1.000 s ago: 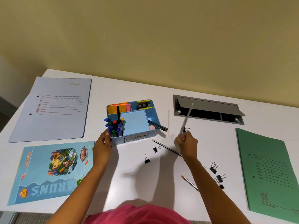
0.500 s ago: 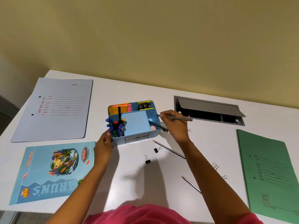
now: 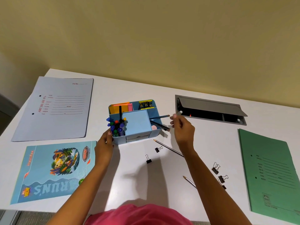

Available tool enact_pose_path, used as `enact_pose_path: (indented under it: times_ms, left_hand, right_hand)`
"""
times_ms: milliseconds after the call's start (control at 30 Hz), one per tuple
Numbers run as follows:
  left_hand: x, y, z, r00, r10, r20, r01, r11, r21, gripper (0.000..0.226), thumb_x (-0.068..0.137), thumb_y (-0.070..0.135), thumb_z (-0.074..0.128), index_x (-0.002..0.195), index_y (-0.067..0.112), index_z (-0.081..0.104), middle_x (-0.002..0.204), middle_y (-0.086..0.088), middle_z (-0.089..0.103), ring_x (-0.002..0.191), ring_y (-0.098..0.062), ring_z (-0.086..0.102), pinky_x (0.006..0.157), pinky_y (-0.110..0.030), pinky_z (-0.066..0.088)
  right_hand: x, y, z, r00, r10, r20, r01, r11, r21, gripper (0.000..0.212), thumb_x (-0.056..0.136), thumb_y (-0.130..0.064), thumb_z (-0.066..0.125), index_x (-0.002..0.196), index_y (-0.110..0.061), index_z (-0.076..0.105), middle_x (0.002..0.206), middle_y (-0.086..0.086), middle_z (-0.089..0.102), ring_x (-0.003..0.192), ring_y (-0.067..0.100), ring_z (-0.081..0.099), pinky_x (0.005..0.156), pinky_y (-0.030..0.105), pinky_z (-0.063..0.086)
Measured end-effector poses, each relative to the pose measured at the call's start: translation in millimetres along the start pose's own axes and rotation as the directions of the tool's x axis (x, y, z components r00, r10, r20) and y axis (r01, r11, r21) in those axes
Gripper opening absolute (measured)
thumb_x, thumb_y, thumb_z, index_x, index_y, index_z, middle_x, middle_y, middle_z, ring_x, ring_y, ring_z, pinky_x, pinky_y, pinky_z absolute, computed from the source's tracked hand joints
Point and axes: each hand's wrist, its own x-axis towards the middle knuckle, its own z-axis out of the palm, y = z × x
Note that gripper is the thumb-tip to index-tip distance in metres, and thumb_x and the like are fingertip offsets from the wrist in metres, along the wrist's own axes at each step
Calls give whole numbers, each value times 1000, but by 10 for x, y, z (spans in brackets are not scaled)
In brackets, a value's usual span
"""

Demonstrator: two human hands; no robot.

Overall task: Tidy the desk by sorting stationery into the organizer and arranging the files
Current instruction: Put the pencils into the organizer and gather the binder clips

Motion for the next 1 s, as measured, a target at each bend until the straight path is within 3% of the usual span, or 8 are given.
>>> enact_pose_path:
  times_ms: [133,200,300,400,567,800,933,1000]
  left_hand:
    - [5,-15,3,1000,-5,10,5,1000,-8,44,98,47,31,129,26,54,118,-9,64,104,-27,62,93,-50,51]
    - [-1,-21,2,1000,-4,13,4,1000,-19,48,94,52,31,129,28,53,120,-7,64,105,-26,61,94,-50,51]
    - [-8,-15,-7,1000,3,15,-3,1000,-30,46,95,50,32,129,28,54,118,-6,64,104,-26,62,93,-50,51]
    - [-9,6,-6,1000,10,13,-10,1000,-26,40,100,42,33,129,25,54,119,-9,64,104,-28,61,93,-49,51]
    - [-12,-2,-10,1000,7,8,-7,999,-45,39,100,43,34,128,26,56,116,-8,65,102,-26,62,92,-49,52]
    - [-45,42,7,1000,6,11,-6,998,-65,39,101,38,34,129,20,55,111,-7,63,100,-26,62,87,-41,53]
    - [-38,32,11,1000,7,8,-6,998,-62,39,102,37,33,131,20,54,116,-7,62,103,-26,61,88,-41,53]
    - [-28,22,9,1000,4,8,-4,998,-65,40,101,37,34,131,21,54,117,-7,63,104,-26,61,89,-42,53]
  right_hand:
    - [-91,304,-129,999,20,-46,-25,994,-109,26,99,-19,44,93,-7,67,81,7,67,75,14,62,66,13,49]
    - [-96,568,-154,996,73,56,-52,948,-314,23,91,-17,45,89,-7,66,85,10,69,78,23,63,71,29,48]
    - [-192,904,-166,958,210,195,-69,829,-555,15,82,-19,59,92,-9,64,89,10,63,85,27,59,67,27,39]
    - [-346,1066,-141,951,217,221,-22,759,-651,11,80,-12,66,87,-12,57,85,5,55,83,25,52,65,31,39]
    - [-447,1030,-90,951,183,249,42,723,-689,9,81,-9,58,77,-11,51,82,10,58,80,29,54,66,36,41]
    - [-747,689,-67,955,-20,297,190,810,-555,14,75,-1,57,79,-10,47,71,6,52,69,24,44,59,31,30]
    - [-888,306,-9,915,-113,386,277,873,-402,17,78,-8,50,75,-17,37,70,-1,49,72,25,51,59,39,42]
    - [-883,66,30,919,-154,362,265,923,-279,15,80,-14,48,75,-24,38,72,-8,49,76,21,57,63,36,47]
